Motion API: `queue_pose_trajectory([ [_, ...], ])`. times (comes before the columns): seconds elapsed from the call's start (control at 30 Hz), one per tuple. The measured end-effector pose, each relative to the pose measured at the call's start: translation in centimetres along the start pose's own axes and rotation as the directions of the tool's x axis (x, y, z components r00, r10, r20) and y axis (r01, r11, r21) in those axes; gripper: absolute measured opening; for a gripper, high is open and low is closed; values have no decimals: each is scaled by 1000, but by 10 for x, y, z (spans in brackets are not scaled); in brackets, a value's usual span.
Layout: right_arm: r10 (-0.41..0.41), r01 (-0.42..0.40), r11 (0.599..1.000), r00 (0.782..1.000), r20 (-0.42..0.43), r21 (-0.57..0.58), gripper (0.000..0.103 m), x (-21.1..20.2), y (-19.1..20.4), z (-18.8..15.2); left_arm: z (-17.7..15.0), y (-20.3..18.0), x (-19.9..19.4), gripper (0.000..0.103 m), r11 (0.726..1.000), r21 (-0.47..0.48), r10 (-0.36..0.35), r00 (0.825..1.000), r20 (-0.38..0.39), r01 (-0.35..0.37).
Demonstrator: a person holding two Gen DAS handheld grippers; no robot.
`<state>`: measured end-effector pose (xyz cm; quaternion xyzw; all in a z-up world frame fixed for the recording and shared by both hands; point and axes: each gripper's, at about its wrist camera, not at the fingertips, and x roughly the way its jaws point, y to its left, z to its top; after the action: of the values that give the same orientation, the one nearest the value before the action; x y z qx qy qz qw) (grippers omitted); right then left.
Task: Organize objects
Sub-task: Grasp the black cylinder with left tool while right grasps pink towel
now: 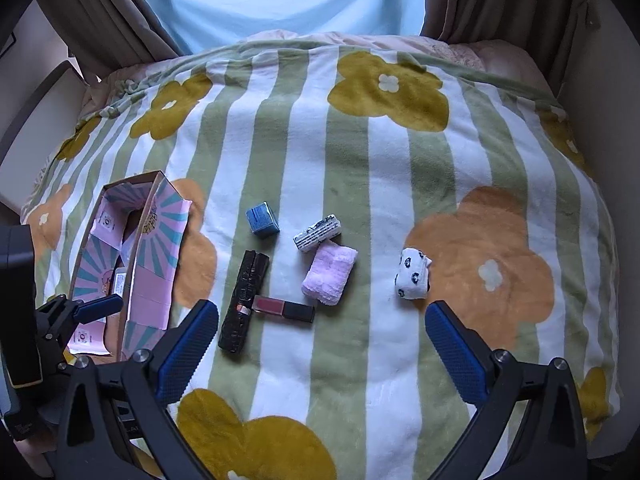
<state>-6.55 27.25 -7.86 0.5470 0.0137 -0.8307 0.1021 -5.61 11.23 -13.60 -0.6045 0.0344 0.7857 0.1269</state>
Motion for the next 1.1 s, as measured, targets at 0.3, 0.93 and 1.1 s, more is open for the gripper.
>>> queue_pose_trajectory([
  [0.3, 35, -35, 999, 995, -96, 4, 98, 92, -11, 5, 1, 0, 89, 84, 999, -33, 8, 994, -111, -12],
  [0.93, 37, -11, 995, 962, -269, 97, 80, 196, -21, 6, 18, 17, 165, 47, 999, -39, -2, 982, -191, -6],
  [1.1, 44, -9, 992, 957, -286, 123, 64, 203, -26, 5, 21, 18, 171, 31, 997, -61, -55, 979, -198, 44],
])
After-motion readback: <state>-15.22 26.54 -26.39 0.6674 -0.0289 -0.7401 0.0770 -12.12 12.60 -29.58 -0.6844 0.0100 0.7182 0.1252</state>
